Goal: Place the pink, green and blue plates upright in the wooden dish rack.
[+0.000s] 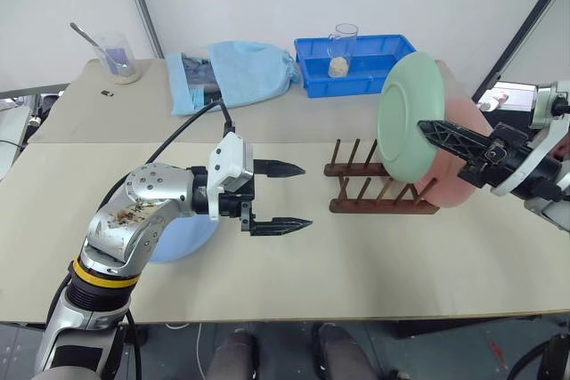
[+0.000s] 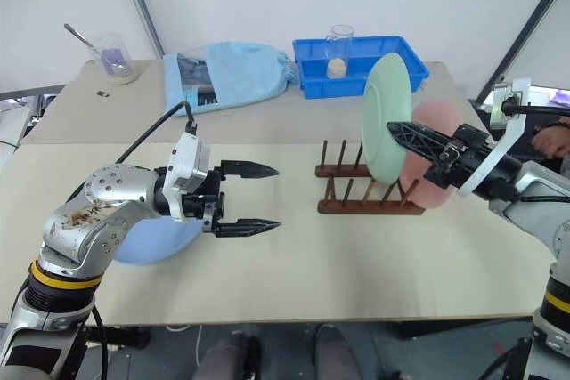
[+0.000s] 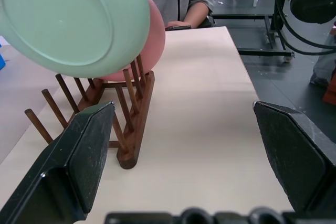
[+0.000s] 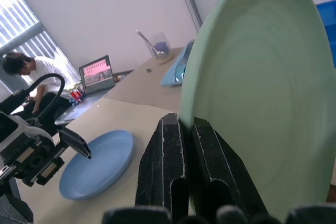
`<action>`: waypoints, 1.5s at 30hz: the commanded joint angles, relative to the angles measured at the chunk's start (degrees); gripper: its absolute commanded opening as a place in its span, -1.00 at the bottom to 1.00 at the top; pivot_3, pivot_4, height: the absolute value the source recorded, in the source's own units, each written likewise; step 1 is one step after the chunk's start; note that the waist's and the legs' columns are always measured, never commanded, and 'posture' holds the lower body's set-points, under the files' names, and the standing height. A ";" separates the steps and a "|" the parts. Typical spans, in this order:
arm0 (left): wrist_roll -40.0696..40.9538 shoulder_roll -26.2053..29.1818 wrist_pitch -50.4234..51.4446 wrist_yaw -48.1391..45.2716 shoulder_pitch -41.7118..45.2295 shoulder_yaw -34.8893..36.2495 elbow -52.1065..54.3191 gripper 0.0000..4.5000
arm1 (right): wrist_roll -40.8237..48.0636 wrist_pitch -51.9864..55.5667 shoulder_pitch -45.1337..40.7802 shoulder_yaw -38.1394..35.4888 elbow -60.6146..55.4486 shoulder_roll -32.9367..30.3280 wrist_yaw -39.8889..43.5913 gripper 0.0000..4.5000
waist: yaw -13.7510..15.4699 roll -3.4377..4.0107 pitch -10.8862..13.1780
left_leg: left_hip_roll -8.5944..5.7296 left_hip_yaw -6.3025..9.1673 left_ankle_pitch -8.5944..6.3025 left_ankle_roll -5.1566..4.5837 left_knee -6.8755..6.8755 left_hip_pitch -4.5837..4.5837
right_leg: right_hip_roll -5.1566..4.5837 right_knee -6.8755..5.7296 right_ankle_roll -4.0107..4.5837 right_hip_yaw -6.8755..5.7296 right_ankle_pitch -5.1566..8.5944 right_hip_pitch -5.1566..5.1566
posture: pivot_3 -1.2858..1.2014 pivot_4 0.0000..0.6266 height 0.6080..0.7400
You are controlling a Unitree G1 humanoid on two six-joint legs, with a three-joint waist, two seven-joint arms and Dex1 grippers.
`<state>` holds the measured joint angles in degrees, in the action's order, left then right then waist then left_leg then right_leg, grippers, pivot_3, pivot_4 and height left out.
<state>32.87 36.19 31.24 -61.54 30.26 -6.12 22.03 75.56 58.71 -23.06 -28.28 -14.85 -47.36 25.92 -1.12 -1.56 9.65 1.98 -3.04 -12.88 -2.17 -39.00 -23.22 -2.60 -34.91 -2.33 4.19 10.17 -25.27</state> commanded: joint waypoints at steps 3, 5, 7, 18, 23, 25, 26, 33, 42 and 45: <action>0.68 -0.13 -0.71 -0.03 0.31 0.18 2.32 1.00 | 1.92 -0.01 -0.29 -2.68 0.78 -2.06 0.58 -0.99 | 0.00 0.00 0.00 | 0.00 0.01 0.00 0.00 0.00 0.00 | 0.01 -0.01 0.00 -0.01 0.00 0.00 | 0.03 -0.52 1.00; 0.67 -0.19 -0.73 0.01 0.26 0.08 2.39 1.00 | 1.67 0.36 -0.07 -2.55 1.51 -2.48 0.71 -0.99 | 0.02 -0.01 0.00 | 0.00 0.01 0.00 0.00 0.00 0.00 | 0.01 0.00 0.00 -0.01 0.00 0.00 | 0.03 -0.52 1.00; 0.61 -0.31 -0.81 0.04 0.32 0.00 2.35 1.00 | 1.24 0.75 0.08 -2.38 2.68 -3.03 1.14 -0.99 | 0.06 -0.01 0.00 | 0.00 0.01 0.00 0.00 0.00 -0.01 | 0.00 0.01 0.00 0.00 0.00 0.00 | 0.03 -0.52 1.00; 0.38 -0.69 -1.03 0.19 0.39 -0.24 2.25 1.00 | -2.07 1.47 0.24 -1.03 7.46 -5.71 4.67 -0.99 | 0.11 -0.01 0.01 | -0.01 0.02 0.00 0.00 0.00 -0.04 | 0.00 0.04 0.00 0.00 0.01 0.00 | 0.03 -0.52 1.00; 0.66 -0.81 -0.82 0.08 0.41 -0.24 2.21 1.00 | -2.04 1.48 -1.34 -0.84 7.62 -5.13 3.86 -0.37 | 0.11 -0.02 0.01 | -0.02 0.02 0.00 0.00 0.00 -0.04 | 0.00 0.04 0.00 0.00 0.01 0.00 | 0.03 -0.52 1.00; 0.65 -0.79 -0.85 0.11 0.38 -0.19 2.23 1.00 | -2.45 0.98 -2.21 -0.82 7.47 -4.67 2.80 -0.05 | 0.07 -0.02 0.01 | -0.02 0.03 0.00 0.00 0.01 -0.04 | 0.01 0.04 0.00 0.00 0.01 -0.01 | 0.03 -0.52 1.00; 0.57 -0.78 -0.92 0.14 0.33 -0.17 2.20 1.00 | -2.92 0.58 -2.72 -0.77 7.32 -4.64 2.61 0.09 | 0.00 -0.02 0.01 | -0.01 0.03 0.00 0.00 0.01 -0.04 | 0.01 0.05 0.00 0.00 0.01 -0.01 | 0.03 -0.52 1.00; -0.40 0.27 -0.21 2.46 -0.95 1.37 2.25 1.00 | -10.71 -4.32 -8.04 -0.15 6.73 -8.20 5.82 0.99 | 0.02 -0.01 0.01 | -0.02 0.02 0.00 0.00 0.02 -0.05 | 0.01 0.05 0.01 0.00 0.02 -0.04 | 0.03 -0.52 1.00; -3.34 -5.49 2.94 28.11 -14.04 16.69 12.97 1.00 | -29.84 -21.45 -9.07 13.14 1.05 -14.43 25.57 0.99 | -0.60 -0.02 0.02 | 0.09 -0.01 -0.02 -0.02 0.18 0.02 | 0.02 0.06 0.03 -0.01 0.08 -0.09 | 0.03 -0.52 1.00; -5.78 -10.62 6.09 41.03 -21.51 25.10 17.68 1.00 | -34.33 -25.95 -9.69 18.58 0.38 -12.06 29.25 0.99 | -0.80 -0.05 0.03 | 0.09 -0.01 -0.03 -0.02 0.16 0.03 | 0.01 0.03 -0.02 -0.01 0.07 -0.08 | 0.03 -0.52 1.00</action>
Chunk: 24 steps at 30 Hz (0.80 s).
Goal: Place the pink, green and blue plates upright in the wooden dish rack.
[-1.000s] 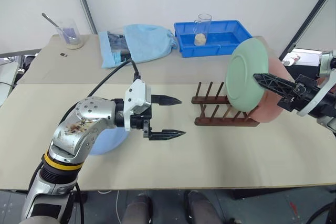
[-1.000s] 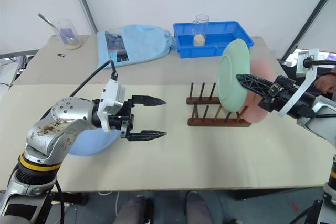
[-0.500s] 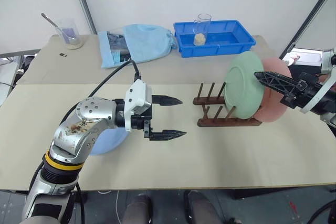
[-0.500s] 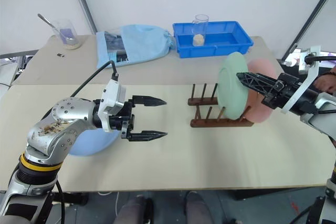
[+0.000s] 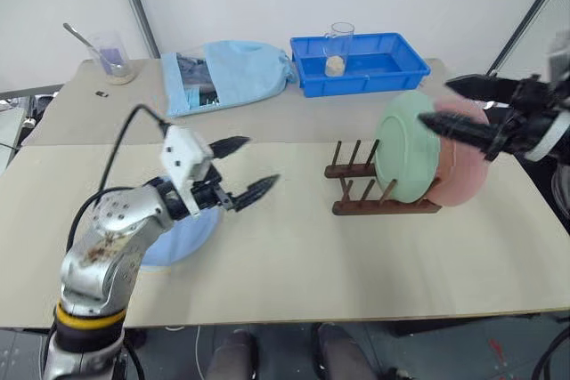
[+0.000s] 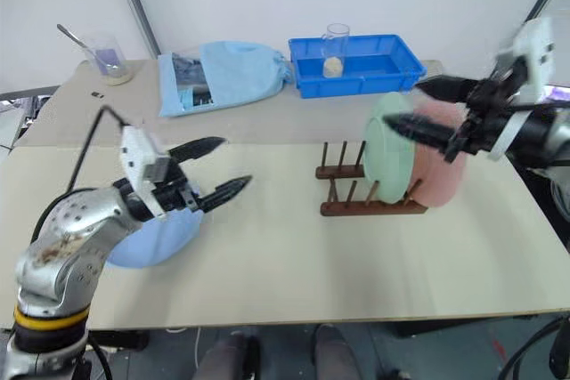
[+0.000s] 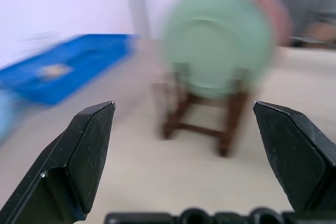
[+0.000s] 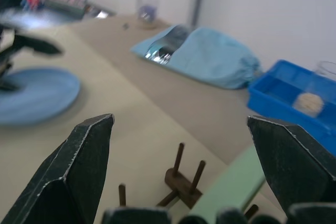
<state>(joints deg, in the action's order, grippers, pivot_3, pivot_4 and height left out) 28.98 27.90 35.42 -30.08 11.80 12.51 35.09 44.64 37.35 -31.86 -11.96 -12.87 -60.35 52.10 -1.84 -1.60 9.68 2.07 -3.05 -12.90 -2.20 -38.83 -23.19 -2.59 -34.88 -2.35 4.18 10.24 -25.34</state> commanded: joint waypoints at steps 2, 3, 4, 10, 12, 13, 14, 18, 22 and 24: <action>-3.34 -5.05 3.53 15.94 -7.02 11.37 7.01 1.00 | -4.89 -5.94 -1.63 4.76 -1.54 2.65 5.06 0.99 | -0.18 -0.06 0.03 | -0.01 0.02 0.00 0.00 -0.03 0.00 | 0.00 -0.01 0.01 0.00 0.00 0.02 | 0.03 -0.52 1.00; -3.60 -6.28 4.68 18.58 -8.90 14.16 7.75 1.00 | -5.48 -6.46 -2.07 5.88 -1.37 3.52 5.96 0.99 | -0.20 -0.07 0.04 | -0.01 0.02 0.00 0.00 -0.05 0.01 | 0.00 -0.05 0.02 -0.01 0.00 0.02 | 0.03 -0.52 1.00; -4.08 -7.10 5.55 20.82 -10.59 16.53 8.16 1.00 | -6.19 -7.01 -2.42 6.87 -1.18 4.25 6.85 0.99 | -0.26 -0.09 0.04 | -0.01 0.02 0.00 0.01 -0.05 0.01 | 0.00 -0.06 0.03 -0.01 0.00 0.02 | 0.03 -0.52 1.00; -1.72 -11.21 11.78 27.86 -17.77 26.52 8.02 1.00 | -11.24 -10.76 -5.03 11.81 1.19 8.25 11.20 0.99 | -0.18 -0.22 0.08 | -0.01 0.01 0.00 0.02 -0.08 0.08 | -0.01 -0.08 0.07 -0.03 -0.01 0.04 | 0.03 -0.52 1.00; 1.81 -13.78 16.30 29.63 -18.83 28.41 7.47 1.00 | -13.14 -11.76 -6.26 14.01 1.85 9.68 12.56 0.99 | -0.07 -0.23 0.07 | -0.01 0.01 0.00 0.03 -0.07 0.07 | -0.04 -0.07 0.08 -0.07 -0.01 0.03 | 0.03 -0.52 1.00; 3.19 -15.01 18.11 30.49 -19.19 29.05 7.16 1.00 | -13.99 -12.14 -6.90 15.02 2.10 10.30 13.32 0.99 | -0.08 -0.25 0.07 | -0.01 -0.03 0.00 0.04 -0.08 0.10 | -0.06 -0.06 0.09 -0.06 -0.01 0.04 | 0.03 -0.52 1.00; 4.07 -15.85 20.03 31.32 -19.36 29.24 6.91 1.00 | -14.61 -12.45 -7.45 15.73 2.34 10.79 14.06 0.99 | -0.09 -0.32 0.06 | -0.01 -0.02 -0.01 0.04 -0.07 0.07 | -0.08 -0.06 0.09 -0.07 -0.01 0.04 | 0.03 -0.52 1.00; 6.08 -19.08 25.57 34.66 -19.05 28.68 5.89 1.00 | -15.80 -13.15 -9.78 18.08 2.64 12.46 17.46 0.99 | -0.19 -0.43 0.06 | 0.00 -0.01 -0.01 0.04 -0.06 0.03 | -0.07 -0.08 0.12 -0.11 0.00 -0.02 | 0.03 -0.52 1.00; 6.10 -20.51 29.45 37.31 -17.27 26.67 4.73 1.00 | -16.65 -13.92 -12.01 19.62 3.10 14.30 20.22 0.99 | -0.33 -0.44 0.06 | 0.00 0.00 -0.01 0.04 -0.02 0.04 | -0.05 -0.08 0.18 -0.12 0.02 -0.04 | 0.03 -0.52 1.00; 6.26 -21.40 30.91 38.51 -15.65 26.35 4.04 1.00 | -17.28 -14.24 -12.72 20.20 3.45 15.21 20.91 0.99 | -0.28 -0.44 0.06 | -0.01 0.03 -0.01 0.05 -0.01 0.06 | -0.05 -0.09 0.19 -0.14 0.03 -0.01 | 0.03 -0.52 1.00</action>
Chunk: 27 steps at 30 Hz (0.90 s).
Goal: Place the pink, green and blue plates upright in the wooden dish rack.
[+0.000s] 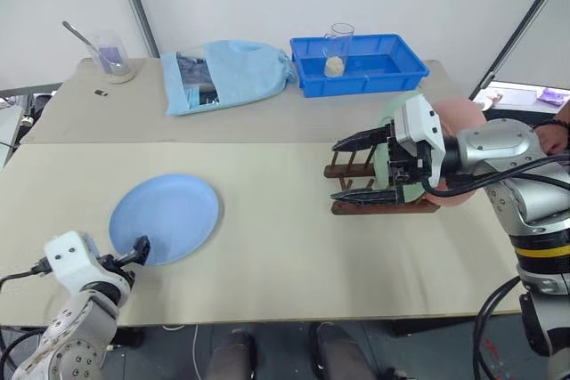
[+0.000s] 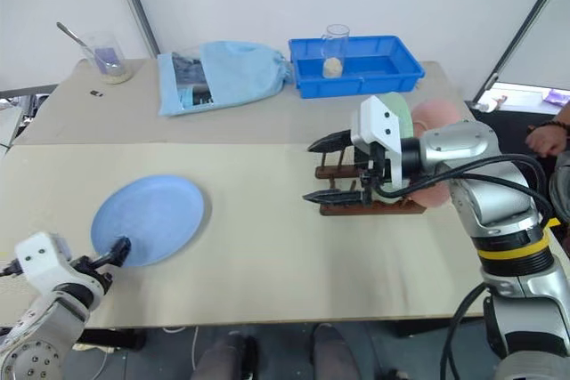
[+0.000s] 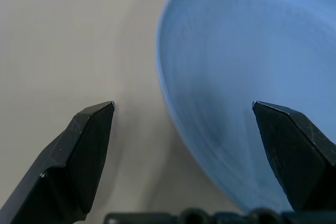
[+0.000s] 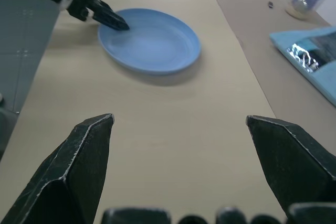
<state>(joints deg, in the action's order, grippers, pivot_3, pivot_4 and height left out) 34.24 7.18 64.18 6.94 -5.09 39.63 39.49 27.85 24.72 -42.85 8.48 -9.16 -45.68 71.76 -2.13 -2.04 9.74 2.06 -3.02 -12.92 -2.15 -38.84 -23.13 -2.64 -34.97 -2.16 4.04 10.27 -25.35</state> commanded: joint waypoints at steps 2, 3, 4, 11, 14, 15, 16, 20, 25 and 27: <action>1.41 -1.47 3.22 2.27 3.00 -1.13 -0.59 0.77 | -1.35 -2.22 -2.24 0.14 0.03 1.31 1.82 1.00 | 0.06 0.00 0.00 | -0.01 0.00 0.00 0.00 -0.01 0.01 | -0.01 -0.01 0.01 0.00 -0.01 0.02 | 0.03 -0.52 1.00; 1.41 -1.71 4.05 2.76 3.81 -1.30 -0.57 0.65 | -1.63 -2.27 -2.46 0.24 0.12 1.66 1.89 1.00 | 0.07 0.00 0.00 | -0.02 0.00 0.00 0.00 -0.01 0.01 | -0.02 -0.02 0.01 0.00 -0.01 0.02 | 0.03 -0.52 1.00; 1.32 -1.93 4.61 3.16 4.47 -1.38 -0.53 0.47 | -1.89 -2.24 -2.64 0.30 0.17 1.99 1.90 1.00 | 0.07 0.00 0.00 | -0.02 0.00 0.00 0.00 -0.02 0.01 | -0.02 -0.02 0.02 0.00 -0.02 0.02 | 0.03 -0.52 1.00; 1.69 -2.91 5.51 4.54 9.69 0.06 -1.38 -0.95 | -4.02 -2.59 -2.60 0.79 -0.58 3.38 1.46 1.00 | 0.12 -0.01 0.00 | -0.03 0.02 0.00 0.01 0.00 -0.02 | -0.01 -0.01 0.07 -0.01 -0.04 0.02 | 0.03 -0.52 1.00; 2.91 -2.72 6.27 5.01 14.80 -1.19 -1.31 -0.99 | -5.36 -2.78 -2.46 1.47 -0.74 4.56 0.36 1.00 | 0.07 -0.02 0.00 | -0.04 0.02 0.00 0.01 -0.01 -0.03 | -0.02 0.00 0.09 -0.01 -0.06 0.02 | 0.03 -0.52 1.00; 3.14 -2.76 6.56 5.41 16.74 -1.84 -1.48 -0.99 | -6.68 -3.13 -2.28 2.27 -0.60 5.22 -0.61 1.00 | 0.09 -0.03 0.00 | -0.04 0.02 0.00 0.01 -0.01 -0.04 | -0.02 0.00 0.08 -0.01 -0.07 0.02 | 0.03 -0.52 1.00; 3.15 -3.07 6.72 6.11 19.23 -2.55 -1.92 -0.99 | -8.80 -4.65 -1.88 3.49 -0.27 6.22 -1.86 1.00 | 0.08 -0.04 0.00 | -0.05 0.03 0.00 0.01 -0.02 -0.04 | -0.02 -0.01 0.06 -0.01 -0.07 0.03 | 0.03 -0.52 1.00; 2.03 -4.35 6.61 8.64 29.07 -5.31 -5.14 -0.99 | -17.00 -8.71 -1.44 8.64 0.91 11.22 -7.81 1.00 | -0.06 -0.04 -0.01 | -0.07 0.05 0.04 0.06 -0.02 -0.04 | 0.01 0.00 0.01 0.00 -0.13 0.03 | 0.03 -0.52 1.00; 0.21 -5.79 4.96 10.69 38.47 -9.08 -10.83 -0.99 | -30.37 -16.81 -4.34 15.76 7.72 17.25 -15.77 1.00 | -0.31 -0.06 0.00 | -0.08 0.07 0.05 0.07 0.00 -0.07 | 0.05 0.01 0.00 0.00 -0.57 0.00 | 0.03 -0.52 1.00; -0.93 -5.77 4.94 11.36 40.74 -10.85 -12.22 -0.99 | -34.87 -20.97 -6.41 17.73 12.54 19.71 -19.06 1.00 | -0.49 -0.06 0.01 | -0.09 0.05 0.05 0.08 0.01 -0.08 | 0.04 0.01 0.01 0.02 -0.58 -0.02 | 0.03 -0.52 1.00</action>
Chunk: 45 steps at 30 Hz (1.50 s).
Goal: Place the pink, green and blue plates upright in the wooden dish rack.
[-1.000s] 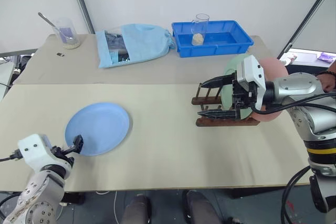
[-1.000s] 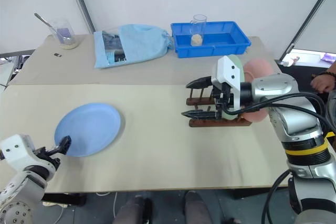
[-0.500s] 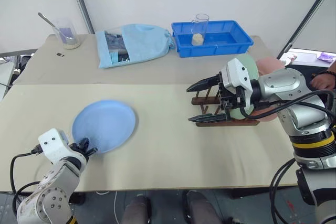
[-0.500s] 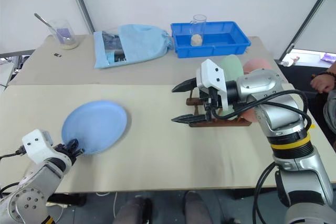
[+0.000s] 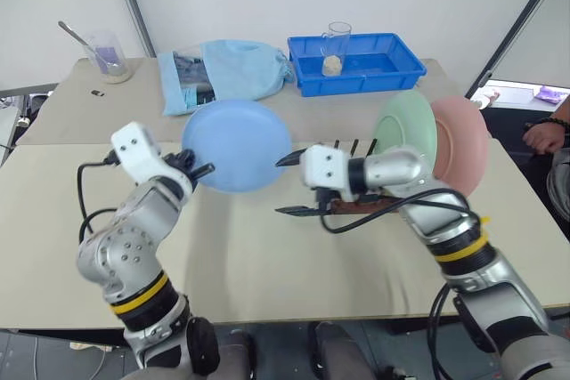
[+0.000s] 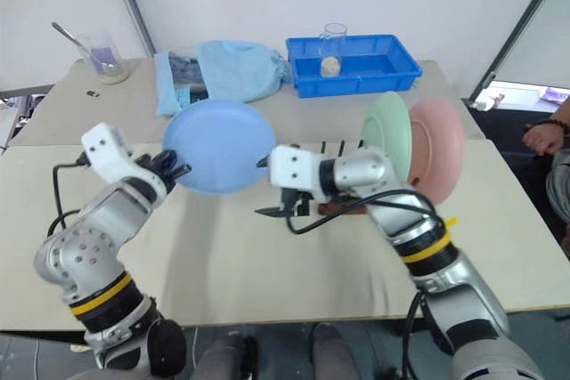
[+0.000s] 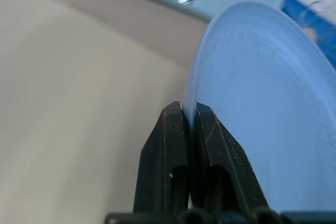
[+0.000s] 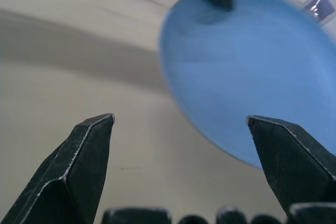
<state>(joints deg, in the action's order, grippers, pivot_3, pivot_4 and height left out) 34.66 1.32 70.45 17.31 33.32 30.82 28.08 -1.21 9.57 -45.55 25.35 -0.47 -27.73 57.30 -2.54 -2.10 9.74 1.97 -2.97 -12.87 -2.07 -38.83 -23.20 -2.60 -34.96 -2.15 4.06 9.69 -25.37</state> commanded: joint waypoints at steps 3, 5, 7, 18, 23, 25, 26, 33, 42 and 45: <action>-1.61 -1.02 -1.31 1.86 4.52 -2.53 -1.75 -1.00 | -11.18 -10.40 -5.49 3.04 9.96 4.41 -8.91 0.89 | 0.02 0.00 0.00 | 0.00 0.03 0.01 0.02 0.07 -0.11 | 0.00 0.01 0.02 -0.01 -0.02 -0.12 | 0.03 -0.52 1.00; -1.61 -1.54 -0.94 2.15 5.04 -2.77 -1.81 -1.00 | -15.24 -14.10 -6.43 4.41 13.54 5.10 -11.99 0.65 | 0.06 0.00 0.00 | 0.00 0.05 -0.01 0.05 0.10 -0.10 | 0.00 0.00 0.03 -0.01 -0.02 -0.13 | 0.03 -0.52 1.00; -1.91 -1.48 -0.60 2.24 4.76 -2.88 -1.52 -1.00 | -16.63 -16.32 -6.41 4.65 15.25 5.49 -12.87 0.32 | 0.15 0.00 0.00 | -0.01 0.06 -0.03 0.08 0.15 -0.13 | -0.01 0.03 0.03 -0.01 -0.02 -0.14 | 0.03 -0.52 1.00; 0.65 -0.74 7.32 0.72 4.78 2.05 -0.32 -1.00 | -25.44 -23.48 -6.76 5.65 20.50 6.62 -19.14 -0.99 | -0.15 -0.01 0.01 | -0.01 0.09 0.00 0.28 0.15 -0.25 | -0.01 -0.03 0.02 -0.01 -0.03 -0.32 | 0.03 -0.52 1.00; 10.34 9.31 16.87 -11.65 5.53 8.45 -0.91 -0.10 | -27.68 -24.39 -7.44 5.64 23.29 6.96 -20.71 -1.00 | -0.26 -0.07 0.04 | -0.01 0.16 0.15 0.54 0.16 -0.23 | 0.01 -0.07 0.02 -0.02 -0.03 -0.33 | 0.03 -0.52 1.00; 16.34 16.16 19.41 -19.74 5.26 11.08 -2.69 0.30 | -28.02 -24.59 -7.87 5.46 24.53 7.36 -21.30 -1.00 | -0.58 -0.27 0.16 | -0.01 0.17 0.24 0.68 0.19 -0.27 | 0.01 -0.13 0.03 -0.02 -0.04 -0.40 | 0.03 -0.52 1.00; 18.98 20.51 19.83 -24.22 4.65 10.96 -3.17 0.49 | -27.94 -24.68 -8.15 5.19 25.10 7.72 -21.75 -1.00 | -0.91 -0.30 0.17 | 0.01 0.19 0.26 0.72 0.19 -0.31 | 0.03 -0.17 0.04 -0.03 -0.05 -0.49 | 0.03 -0.52 1.00; 23.68 40.19 7.94 -47.57 -3.60 8.25 -5.11 0.96 | -21.18 -22.10 -9.46 -1.38 22.68 11.67 -23.17 -1.00 | -1.85 -0.41 0.23 | 0.02 0.25 0.35 0.87 0.49 -0.30 | 0.01 -0.21 0.11 -0.01 -0.05 -0.71 | 0.03 -0.52 1.00; 10.72 47.83 -16.87 -61.96 -12.84 -7.03 -3.28 0.96 | 3.61 4.22 -3.44 -18.56 -0.09 16.47 -18.59 -1.00 | 0.01 -0.43 0.24 | 0.07 0.28 0.44 1.03 0.90 -0.33 | -0.06 -0.16 0.38 -0.17 0.05 -0.81 | 0.03 -0.52 1.00; 6.01 46.59 -24.14 -62.55 -12.69 -12.50 -2.79 0.96 | 11.06 13.91 0.19 -23.64 -9.60 14.66 -18.27 -1.00 | 0.49 -0.43 0.24 | 0.07 0.21 0.44 1.04 0.95 -0.46 | -0.16 -0.07 0.37 -0.21 0.05 -0.87 | 0.03 -0.52 1.00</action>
<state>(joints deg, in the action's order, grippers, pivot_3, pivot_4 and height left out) 42.79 47.91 51.17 -44.25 19.71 19.87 23.15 5.00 18.73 -45.89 5.56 -3.24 -11.99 38.76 -2.06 -2.53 9.98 2.03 -2.79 -12.43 -1.03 -37.89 -23.74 -2.77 -35.01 -1.78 3.85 9.74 -26.29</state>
